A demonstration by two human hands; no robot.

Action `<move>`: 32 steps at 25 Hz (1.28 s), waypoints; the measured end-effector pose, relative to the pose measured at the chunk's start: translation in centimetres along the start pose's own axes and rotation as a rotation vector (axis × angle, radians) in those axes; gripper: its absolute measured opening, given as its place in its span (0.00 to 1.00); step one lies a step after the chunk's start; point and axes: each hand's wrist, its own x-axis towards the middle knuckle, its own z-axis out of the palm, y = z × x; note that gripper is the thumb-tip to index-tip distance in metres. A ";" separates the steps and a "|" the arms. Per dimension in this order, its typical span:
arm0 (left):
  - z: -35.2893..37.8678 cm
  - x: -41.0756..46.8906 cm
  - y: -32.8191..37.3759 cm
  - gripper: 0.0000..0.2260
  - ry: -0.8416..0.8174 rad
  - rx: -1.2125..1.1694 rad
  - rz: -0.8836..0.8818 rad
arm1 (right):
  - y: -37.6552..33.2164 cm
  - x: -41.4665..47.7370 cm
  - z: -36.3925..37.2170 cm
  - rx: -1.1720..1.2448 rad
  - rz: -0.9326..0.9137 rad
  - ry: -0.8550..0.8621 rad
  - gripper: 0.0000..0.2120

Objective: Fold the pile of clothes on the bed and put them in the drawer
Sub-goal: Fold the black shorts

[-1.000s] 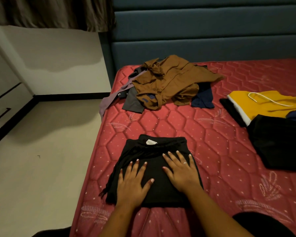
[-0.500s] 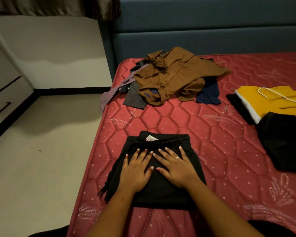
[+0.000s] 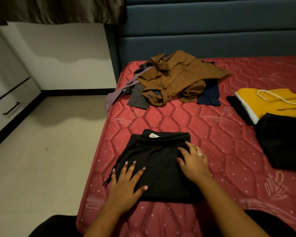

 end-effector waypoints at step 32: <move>-8.7 2.1 -0.1 0.08 0.494 -1.410 -0.441 | -0.3 -0.8 -5.9 1.265 0.093 0.320 0.16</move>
